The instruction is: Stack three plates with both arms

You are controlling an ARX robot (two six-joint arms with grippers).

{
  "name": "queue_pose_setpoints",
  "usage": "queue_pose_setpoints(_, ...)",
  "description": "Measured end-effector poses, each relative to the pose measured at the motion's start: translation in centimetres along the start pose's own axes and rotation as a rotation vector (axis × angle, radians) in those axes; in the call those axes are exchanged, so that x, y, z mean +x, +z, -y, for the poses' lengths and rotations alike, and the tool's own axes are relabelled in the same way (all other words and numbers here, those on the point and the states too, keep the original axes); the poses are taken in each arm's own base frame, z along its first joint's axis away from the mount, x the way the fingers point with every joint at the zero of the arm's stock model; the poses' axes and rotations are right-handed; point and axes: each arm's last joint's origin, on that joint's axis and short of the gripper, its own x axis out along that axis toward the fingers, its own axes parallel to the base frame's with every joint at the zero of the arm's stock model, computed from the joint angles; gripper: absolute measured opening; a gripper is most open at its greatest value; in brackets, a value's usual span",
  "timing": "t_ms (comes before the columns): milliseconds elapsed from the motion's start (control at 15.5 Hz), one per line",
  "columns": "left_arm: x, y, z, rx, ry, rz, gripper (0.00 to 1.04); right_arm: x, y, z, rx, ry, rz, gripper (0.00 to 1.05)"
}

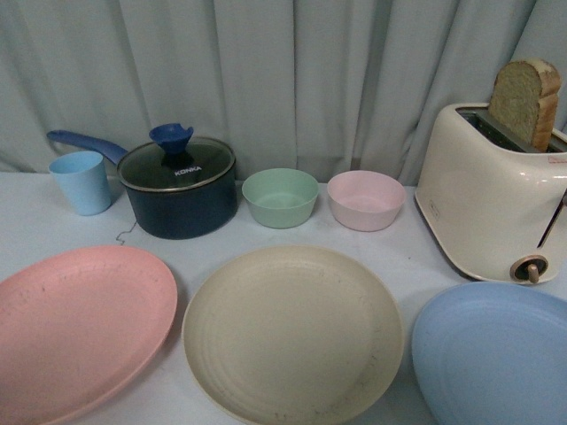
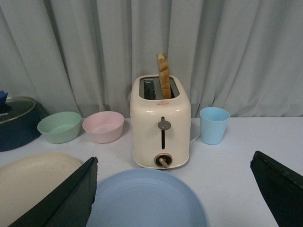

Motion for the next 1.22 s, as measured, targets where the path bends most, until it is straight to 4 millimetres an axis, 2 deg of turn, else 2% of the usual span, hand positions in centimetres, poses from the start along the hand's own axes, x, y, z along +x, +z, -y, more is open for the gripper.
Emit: queue_pose_setpoints(1224,0.0,0.0,0.0,0.0,0.0,0.0,0.98,0.0,0.0,0.0,0.0,0.0,0.0,0.98)
